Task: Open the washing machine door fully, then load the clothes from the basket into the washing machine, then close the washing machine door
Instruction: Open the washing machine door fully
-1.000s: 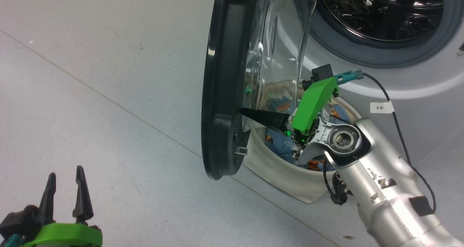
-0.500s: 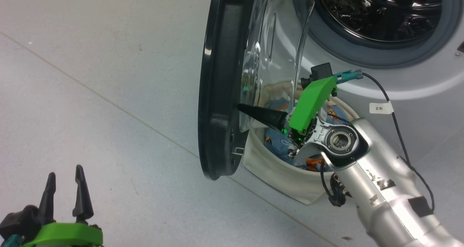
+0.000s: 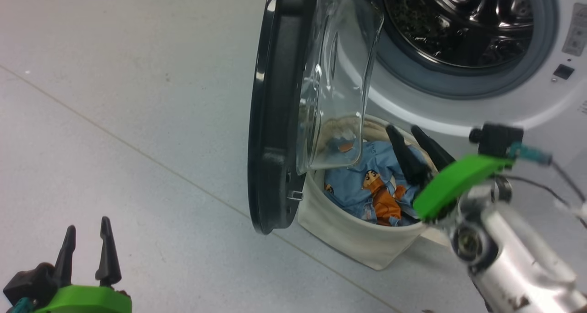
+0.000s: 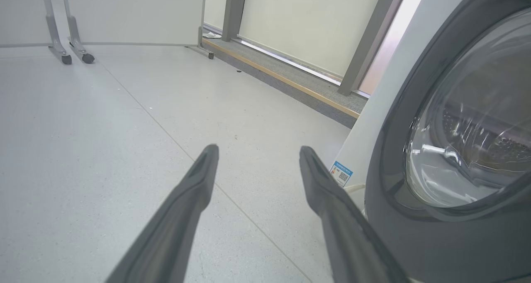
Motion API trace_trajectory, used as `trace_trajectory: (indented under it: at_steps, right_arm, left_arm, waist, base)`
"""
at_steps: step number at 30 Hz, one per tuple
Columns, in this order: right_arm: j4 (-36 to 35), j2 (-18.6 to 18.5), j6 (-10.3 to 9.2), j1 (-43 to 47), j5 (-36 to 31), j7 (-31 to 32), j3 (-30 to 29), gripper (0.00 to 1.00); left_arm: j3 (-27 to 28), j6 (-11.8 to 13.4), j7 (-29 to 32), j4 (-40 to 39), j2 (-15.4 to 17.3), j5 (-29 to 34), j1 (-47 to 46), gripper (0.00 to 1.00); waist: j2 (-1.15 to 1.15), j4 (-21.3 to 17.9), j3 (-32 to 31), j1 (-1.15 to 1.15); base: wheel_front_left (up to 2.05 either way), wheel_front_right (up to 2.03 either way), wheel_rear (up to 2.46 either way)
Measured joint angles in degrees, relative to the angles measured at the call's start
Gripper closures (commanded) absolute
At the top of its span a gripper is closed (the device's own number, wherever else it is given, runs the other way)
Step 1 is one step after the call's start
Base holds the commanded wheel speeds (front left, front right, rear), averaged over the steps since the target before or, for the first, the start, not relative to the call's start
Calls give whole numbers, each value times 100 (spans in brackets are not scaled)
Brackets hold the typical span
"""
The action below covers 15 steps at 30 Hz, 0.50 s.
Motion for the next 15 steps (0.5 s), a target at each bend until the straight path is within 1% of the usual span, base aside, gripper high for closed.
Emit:
trace_trajectory:
  at_steps: [2,6,10,12,13,15]
  right_arm:
    - [119,-41,0,204,-614,-517,160,0]
    - [363,-37,1,536,-1287,-1381,213,0]
    - [471,-37,1,847,-1767,-1614,27,0]
    - [290,2,2,1034,-2045,-1630,-403,0]
    - [290,2,2,1034,-2045,-1630,-403,0]
    - [-58,35,2,1205,-2401,-1635,-875,0]
  left_arm:
    - [-12,0,1,75,30,0,2,0]
    - [-44,0,1,75,78,0,-10,0]
    - [-42,0,1,62,77,0,-14,0]
    - [-41,0,1,49,75,-7,-13,0]
    - [-41,0,1,49,75,-7,-13,0]
    - [-37,0,1,11,74,-48,-13,0]
  waist:
    - [0,-31,-58,-1]
    - [1,-114,-109,0]
    - [1,-141,-146,0]
    - [1,-146,-144,0]
    - [1,-146,-144,0]
    - [1,-156,-127,0]
  base:
    - [0,0,0]
    - [0,0,0]
    - [0,0,0]
    - [0,0,0]
    - [0,0,0]
    - [0,0,0]
